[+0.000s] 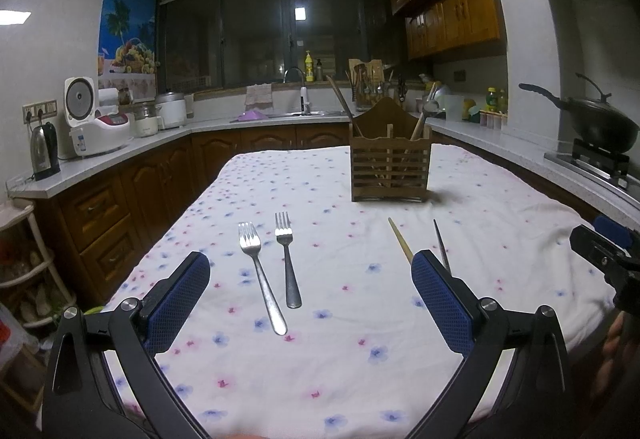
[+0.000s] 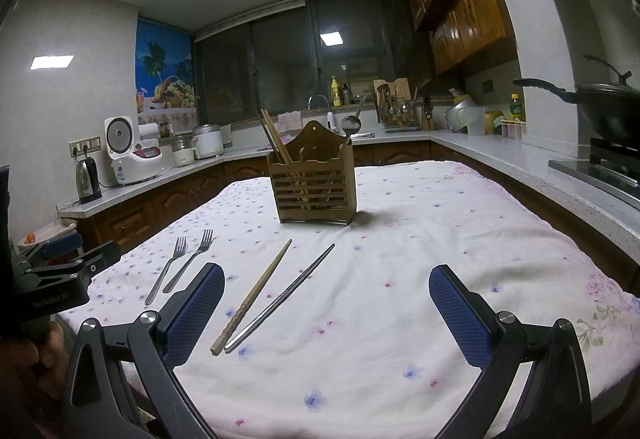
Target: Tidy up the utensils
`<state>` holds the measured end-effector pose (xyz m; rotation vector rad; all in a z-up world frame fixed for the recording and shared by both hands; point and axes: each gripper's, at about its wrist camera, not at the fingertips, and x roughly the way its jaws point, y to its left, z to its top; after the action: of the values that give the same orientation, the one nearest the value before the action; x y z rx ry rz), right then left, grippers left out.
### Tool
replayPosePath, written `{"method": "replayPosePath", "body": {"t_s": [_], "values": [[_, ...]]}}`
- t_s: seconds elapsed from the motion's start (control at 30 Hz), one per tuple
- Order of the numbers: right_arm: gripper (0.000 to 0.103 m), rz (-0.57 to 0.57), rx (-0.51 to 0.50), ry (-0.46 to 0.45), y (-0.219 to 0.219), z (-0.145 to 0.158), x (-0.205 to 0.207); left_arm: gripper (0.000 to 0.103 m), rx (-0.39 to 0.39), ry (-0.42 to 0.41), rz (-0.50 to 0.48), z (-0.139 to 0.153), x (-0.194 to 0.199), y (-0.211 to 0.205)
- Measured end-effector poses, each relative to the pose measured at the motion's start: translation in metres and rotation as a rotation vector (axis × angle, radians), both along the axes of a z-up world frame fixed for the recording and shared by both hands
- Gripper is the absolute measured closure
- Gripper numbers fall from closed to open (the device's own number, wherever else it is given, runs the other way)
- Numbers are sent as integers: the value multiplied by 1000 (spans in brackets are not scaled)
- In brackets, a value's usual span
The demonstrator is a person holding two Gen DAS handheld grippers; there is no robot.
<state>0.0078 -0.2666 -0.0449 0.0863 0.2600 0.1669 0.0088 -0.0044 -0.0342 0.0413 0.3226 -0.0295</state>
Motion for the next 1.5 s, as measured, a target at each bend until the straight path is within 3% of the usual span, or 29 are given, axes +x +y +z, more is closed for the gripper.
{"method": "replayPosePath", "body": {"t_s": [1.5], "values": [[0,2,7,9,5,0,1,0,2,20,-10,-2,3,2]]}}
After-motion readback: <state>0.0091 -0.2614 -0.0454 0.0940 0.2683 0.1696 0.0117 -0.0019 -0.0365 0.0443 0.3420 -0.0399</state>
